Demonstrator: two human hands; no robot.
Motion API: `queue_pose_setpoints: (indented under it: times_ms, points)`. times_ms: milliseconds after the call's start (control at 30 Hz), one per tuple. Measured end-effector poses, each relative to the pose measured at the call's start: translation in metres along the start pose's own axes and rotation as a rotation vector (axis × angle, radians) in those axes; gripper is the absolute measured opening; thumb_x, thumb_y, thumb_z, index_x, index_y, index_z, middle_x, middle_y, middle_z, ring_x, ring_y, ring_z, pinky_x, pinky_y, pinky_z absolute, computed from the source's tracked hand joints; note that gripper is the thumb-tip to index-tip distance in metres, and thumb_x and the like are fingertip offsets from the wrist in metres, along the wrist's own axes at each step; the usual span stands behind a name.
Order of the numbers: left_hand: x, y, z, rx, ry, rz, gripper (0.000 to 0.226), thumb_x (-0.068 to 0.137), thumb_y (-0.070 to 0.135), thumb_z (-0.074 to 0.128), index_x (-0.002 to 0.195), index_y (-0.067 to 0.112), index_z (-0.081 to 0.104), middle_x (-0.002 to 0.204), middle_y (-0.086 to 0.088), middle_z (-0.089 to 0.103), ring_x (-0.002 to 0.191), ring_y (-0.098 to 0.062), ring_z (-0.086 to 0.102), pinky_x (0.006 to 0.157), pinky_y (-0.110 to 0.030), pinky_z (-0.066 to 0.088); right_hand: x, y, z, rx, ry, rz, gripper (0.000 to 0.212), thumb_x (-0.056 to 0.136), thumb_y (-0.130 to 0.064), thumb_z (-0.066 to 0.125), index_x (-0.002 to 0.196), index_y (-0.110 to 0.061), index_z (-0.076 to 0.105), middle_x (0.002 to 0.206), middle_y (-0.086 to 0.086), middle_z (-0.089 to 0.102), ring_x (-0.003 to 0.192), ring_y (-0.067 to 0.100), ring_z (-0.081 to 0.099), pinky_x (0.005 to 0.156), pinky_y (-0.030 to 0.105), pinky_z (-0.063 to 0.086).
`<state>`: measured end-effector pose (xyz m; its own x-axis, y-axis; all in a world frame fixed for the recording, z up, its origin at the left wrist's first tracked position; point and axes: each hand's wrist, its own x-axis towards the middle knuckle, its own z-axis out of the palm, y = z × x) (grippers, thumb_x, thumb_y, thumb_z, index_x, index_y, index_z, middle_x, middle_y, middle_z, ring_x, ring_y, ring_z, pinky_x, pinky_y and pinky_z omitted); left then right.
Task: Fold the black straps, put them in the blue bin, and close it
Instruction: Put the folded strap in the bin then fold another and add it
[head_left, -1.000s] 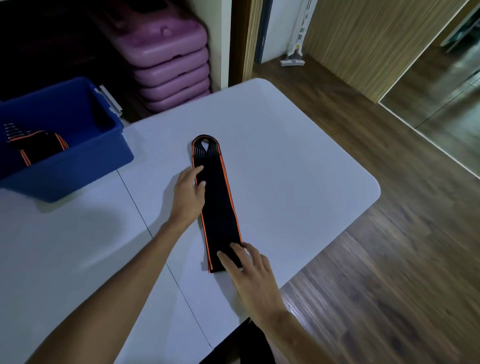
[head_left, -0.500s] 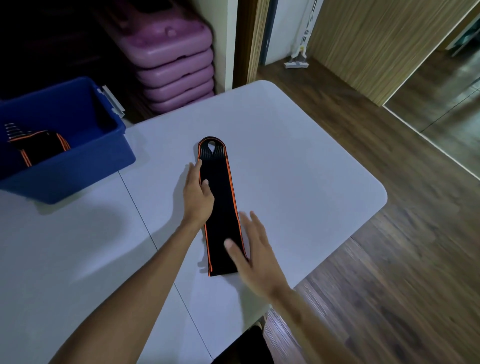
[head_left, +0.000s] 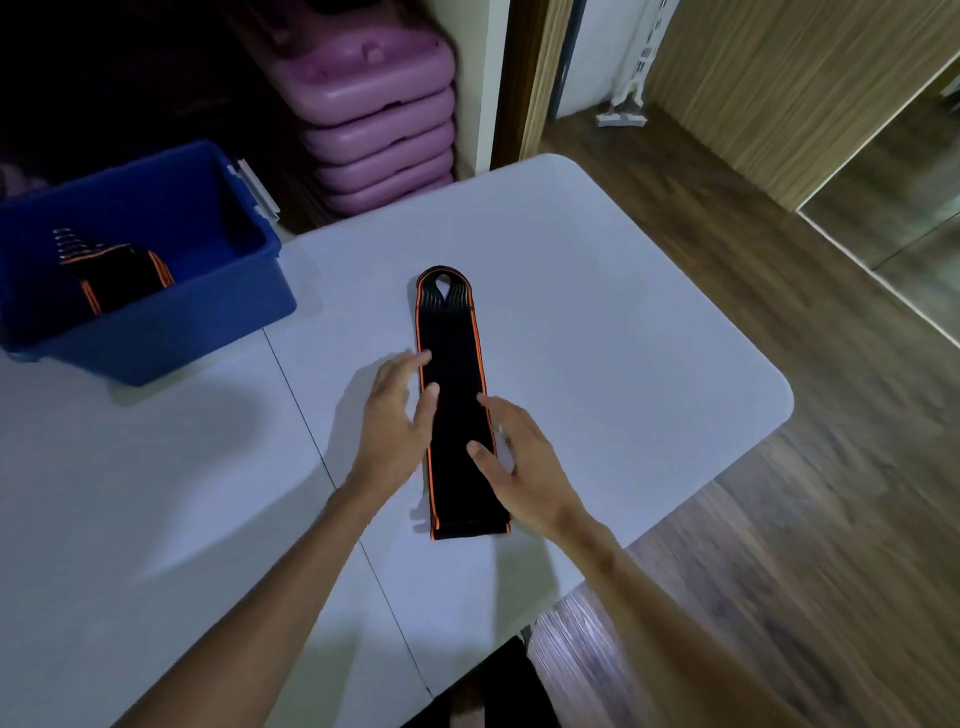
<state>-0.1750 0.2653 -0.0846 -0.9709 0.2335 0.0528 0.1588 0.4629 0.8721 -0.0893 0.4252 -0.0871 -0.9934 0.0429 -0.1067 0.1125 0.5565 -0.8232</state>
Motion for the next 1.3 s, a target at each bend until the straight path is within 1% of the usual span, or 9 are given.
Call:
queue_pose_setpoints:
  times_ms: [67,200,400,600,667,767,967,1133,1300]
  points:
    - [-0.049,0.005,-0.014,0.109,-0.149,0.158,0.035,0.093,0.038,0.055,0.121,0.019,0.061,0.126,0.003,0.053,0.122,-0.005,0.047,0.105,-0.023,0.038,-0.026,0.008,-0.005,-0.115,-0.066,-0.065,0.056,0.093,-0.047,0.056,0.143,-0.027,0.043,0.149,-0.006,0.041,0.14,0.011,0.033,0.114,0.035,0.034]
    - [-0.114,-0.011,-0.026,0.314,-0.489,0.162,0.061,0.083,0.065,0.052,0.133,0.03,0.05,0.14,0.017,0.038,0.129,0.001,0.036,0.107,-0.019,0.033,-0.056,0.017,-0.004,-0.384,-0.21,-0.257,0.056,0.086,-0.055,0.062,0.134,-0.027,0.052,0.146,-0.004,0.045,0.135,0.015,0.04,0.105,0.036,0.044]
    - [-0.106,-0.014,-0.015,0.44,-0.371,0.232,0.038,0.091,0.045,0.042,0.115,0.021,0.061,0.123,0.007,0.059,0.113,-0.006,0.051,0.095,-0.027,0.044,-0.049,0.017,-0.004,-0.4,-0.147,-0.387,0.027,0.094,-0.034,0.057,0.111,-0.015,0.066,0.115,0.002,0.063,0.107,0.019,0.059,0.086,0.033,0.054]
    - [-0.084,0.002,-0.024,0.271,-0.401,0.01,0.027,0.095,0.044,0.045,0.11,0.023,0.052,0.083,0.017,0.054,0.079,-0.001,0.053,0.07,-0.022,0.042,-0.027,0.001,-0.027,-0.256,-0.266,-0.193,0.03,0.098,-0.041,0.05,0.123,-0.025,0.054,0.112,-0.008,0.064,0.101,0.009,0.057,0.085,0.032,0.05]
    - [-0.073,0.005,-0.022,0.272,-0.4,-0.045,0.024,0.096,0.042,0.045,0.109,0.023,0.049,0.075,0.015,0.051,0.07,-0.002,0.052,0.062,-0.019,0.038,-0.016,-0.002,-0.032,-0.212,-0.31,-0.121,0.031,0.098,-0.042,0.05,0.127,-0.032,0.047,0.09,-0.015,0.065,0.081,-0.001,0.058,0.074,0.024,0.048]
    - [-0.053,0.004,-0.018,0.259,-0.369,-0.118,0.03,0.096,0.044,0.044,0.115,0.021,0.048,0.078,0.002,0.06,0.072,-0.012,0.058,0.064,-0.026,0.044,0.001,-0.004,-0.032,-0.113,-0.3,-0.024,0.031,0.098,-0.035,0.051,0.129,-0.034,0.046,0.064,-0.013,0.058,0.059,0.002,0.055,0.059,0.017,0.042]
    - [-0.03,-0.004,-0.008,0.225,-0.254,-0.195,0.028,0.095,0.044,0.047,0.105,0.018,0.052,0.074,-0.004,0.064,0.066,-0.019,0.064,0.068,-0.039,0.054,0.022,0.001,-0.017,-0.037,-0.166,0.083,0.032,0.096,-0.034,0.053,0.128,-0.036,0.048,0.077,0.0,0.062,0.072,0.016,0.061,0.07,0.03,0.051]
    - [-0.019,-0.011,-0.003,0.221,-0.24,-0.238,0.024,0.094,0.043,0.05,0.097,0.019,0.052,0.072,-0.001,0.058,0.067,-0.025,0.06,0.063,-0.04,0.053,0.022,0.003,-0.017,-0.009,-0.188,0.076,0.042,0.093,-0.031,0.059,0.133,-0.038,0.046,0.086,-0.017,0.058,0.079,0.006,0.062,0.079,0.026,0.052]
    - [-0.028,-0.011,0.002,0.335,-0.056,-0.082,0.03,0.091,0.041,0.056,0.115,0.023,0.05,0.114,0.001,0.049,0.086,-0.018,0.059,0.073,-0.032,0.051,0.018,0.005,-0.003,-0.013,-0.068,0.047,0.026,0.094,-0.025,0.056,0.117,-0.035,0.051,0.101,-0.004,0.056,0.085,0.011,0.056,0.079,0.028,0.049]
